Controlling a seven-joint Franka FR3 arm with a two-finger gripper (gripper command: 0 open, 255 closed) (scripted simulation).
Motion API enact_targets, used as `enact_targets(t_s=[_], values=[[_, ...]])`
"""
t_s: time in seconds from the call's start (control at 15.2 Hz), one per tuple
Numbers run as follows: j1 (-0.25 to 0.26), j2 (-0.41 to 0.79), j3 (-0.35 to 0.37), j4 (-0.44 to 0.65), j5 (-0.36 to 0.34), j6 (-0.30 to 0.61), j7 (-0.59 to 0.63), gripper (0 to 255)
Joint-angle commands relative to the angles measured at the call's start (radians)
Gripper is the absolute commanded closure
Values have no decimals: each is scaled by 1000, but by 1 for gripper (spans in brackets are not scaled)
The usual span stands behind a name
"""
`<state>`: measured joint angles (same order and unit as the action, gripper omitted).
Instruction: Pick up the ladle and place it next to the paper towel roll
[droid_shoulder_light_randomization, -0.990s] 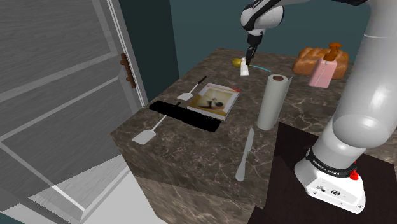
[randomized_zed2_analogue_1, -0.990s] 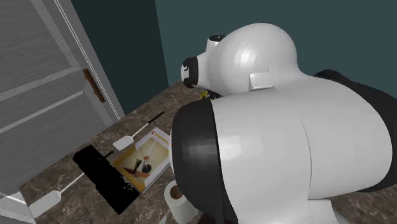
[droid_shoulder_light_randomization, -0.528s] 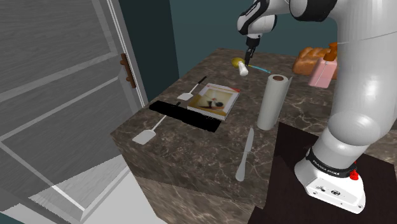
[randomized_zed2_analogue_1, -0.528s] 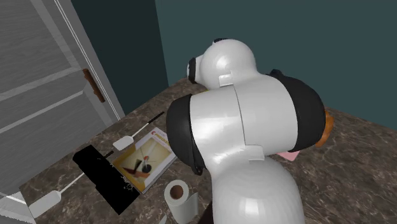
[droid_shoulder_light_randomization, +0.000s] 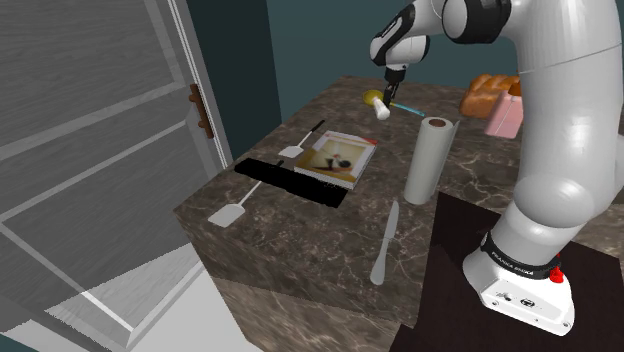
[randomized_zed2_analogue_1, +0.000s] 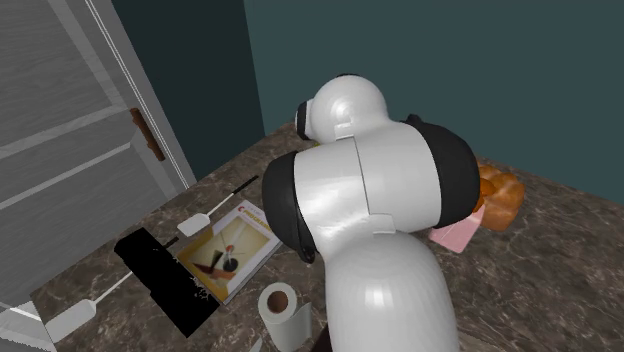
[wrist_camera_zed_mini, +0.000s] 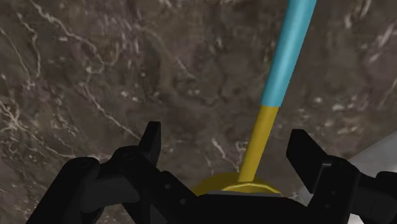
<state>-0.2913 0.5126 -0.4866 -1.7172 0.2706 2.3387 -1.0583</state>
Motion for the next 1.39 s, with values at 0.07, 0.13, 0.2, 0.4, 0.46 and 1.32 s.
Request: enact_targets(t_s=[0.07, 0.13, 0.2, 0.4, 0.46, 1.32], values=[[-2, 6, 2, -1, 4, 7, -2, 0], [-2, 6, 2, -1, 4, 7, -2, 0], [-2, 6, 2, -1, 4, 7, -2, 0], [-2, 6, 2, -1, 4, 7, -2, 0], [-2, 5, 2, -1, 3, 6, -2, 255], [5, -21, -9, 15, -13, -34, 8, 255]])
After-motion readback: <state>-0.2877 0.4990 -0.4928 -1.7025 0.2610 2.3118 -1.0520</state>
